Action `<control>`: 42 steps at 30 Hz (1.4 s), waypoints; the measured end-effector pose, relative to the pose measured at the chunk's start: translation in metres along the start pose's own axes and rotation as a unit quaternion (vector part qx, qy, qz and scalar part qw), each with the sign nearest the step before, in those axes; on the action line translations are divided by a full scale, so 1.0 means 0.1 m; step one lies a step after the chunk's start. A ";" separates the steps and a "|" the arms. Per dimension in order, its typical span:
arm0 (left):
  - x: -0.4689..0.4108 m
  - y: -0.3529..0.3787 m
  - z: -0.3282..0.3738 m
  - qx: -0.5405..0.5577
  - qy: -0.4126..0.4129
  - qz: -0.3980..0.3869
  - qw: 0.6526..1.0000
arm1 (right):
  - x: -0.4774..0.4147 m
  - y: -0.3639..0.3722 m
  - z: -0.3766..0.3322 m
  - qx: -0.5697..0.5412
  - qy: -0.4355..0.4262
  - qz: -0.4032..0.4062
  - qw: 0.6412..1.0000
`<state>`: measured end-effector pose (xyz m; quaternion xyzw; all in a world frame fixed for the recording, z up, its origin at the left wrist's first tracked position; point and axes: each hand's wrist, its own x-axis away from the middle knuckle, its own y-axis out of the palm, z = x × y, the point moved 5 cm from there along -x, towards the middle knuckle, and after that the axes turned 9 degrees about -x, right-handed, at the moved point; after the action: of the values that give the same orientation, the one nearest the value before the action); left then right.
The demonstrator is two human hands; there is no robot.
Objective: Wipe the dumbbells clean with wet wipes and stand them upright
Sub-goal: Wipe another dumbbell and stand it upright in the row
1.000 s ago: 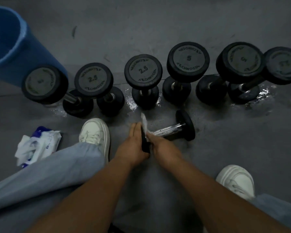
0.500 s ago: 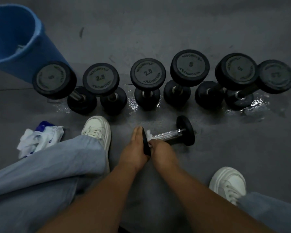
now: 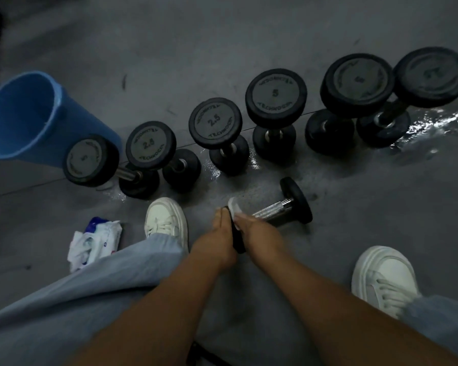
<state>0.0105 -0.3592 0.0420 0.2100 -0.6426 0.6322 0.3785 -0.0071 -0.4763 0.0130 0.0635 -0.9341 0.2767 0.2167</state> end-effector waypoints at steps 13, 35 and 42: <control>-0.41 -0.14 -0.16 0.079 0.005 0.086 0.993 | -0.02 0.24 0.10 -0.571 0.412 0.060 0.707; -0.36 -0.25 -0.01 -0.062 0.006 0.124 0.990 | -0.06 0.18 0.14 -0.498 0.370 0.147 0.770; -0.36 -0.22 -0.03 -0.038 0.015 0.118 0.992 | -0.21 -0.17 -0.03 -0.457 0.259 0.170 0.833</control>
<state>0.0497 -0.3665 0.0289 0.1081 -0.6808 0.6505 0.3188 0.0174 -0.4886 0.0144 -0.2770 -0.8598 -0.1433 0.4043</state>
